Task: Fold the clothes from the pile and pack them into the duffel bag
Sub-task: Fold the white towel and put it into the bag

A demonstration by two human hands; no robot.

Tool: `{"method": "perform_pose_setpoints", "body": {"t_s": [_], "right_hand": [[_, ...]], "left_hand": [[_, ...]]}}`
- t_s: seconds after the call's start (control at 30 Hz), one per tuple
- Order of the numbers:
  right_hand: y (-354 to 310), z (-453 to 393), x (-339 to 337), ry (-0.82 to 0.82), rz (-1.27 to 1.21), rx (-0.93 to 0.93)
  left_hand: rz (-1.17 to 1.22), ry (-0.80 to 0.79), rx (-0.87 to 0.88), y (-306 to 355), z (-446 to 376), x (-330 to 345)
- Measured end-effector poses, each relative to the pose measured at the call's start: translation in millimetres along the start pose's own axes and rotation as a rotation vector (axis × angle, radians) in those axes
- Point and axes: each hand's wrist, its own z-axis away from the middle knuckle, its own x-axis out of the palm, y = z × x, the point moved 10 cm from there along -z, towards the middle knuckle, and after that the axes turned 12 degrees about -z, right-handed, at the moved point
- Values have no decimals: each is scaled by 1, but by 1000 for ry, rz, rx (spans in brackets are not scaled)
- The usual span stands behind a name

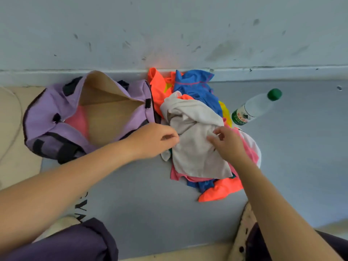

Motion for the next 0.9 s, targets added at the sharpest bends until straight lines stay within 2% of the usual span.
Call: {"method": "perform_pose_setpoints", "body": {"t_s": [0.07, 0.1, 0.2, 0.3, 0.37, 0.5, 0.6, 0.77, 0.9], "right_hand": [[-31, 13, -18, 10, -233, -84], [-50, 22, -23, -34, -394, -109], [-117, 58, -31, -295, -869, -160], [-177, 93, -46, -493, -1052, -248], [-207, 116, -60, -554, -1065, -332], [-251, 159, -88, -534, -981, -427], [-285, 192, -99, -586, -912, -426], [-340, 242, -121, -689, -749, -492], [-346, 257, -130, -680, -544, -445]], "left_hand": [[-4, 29, 20, 17, -2, -19], [-2, 57, 45, 30, -1, -32], [52, 72, 138, 74, 12, -68], [162, 76, 141, 110, 38, -102], [128, 111, 102, 122, 58, -125], [210, 136, 98, 154, 116, -159], [250, 290, 55, 170, 163, -189], [586, 462, 40, 188, 214, -213], [747, 549, 39, 191, 230, -213]]}}
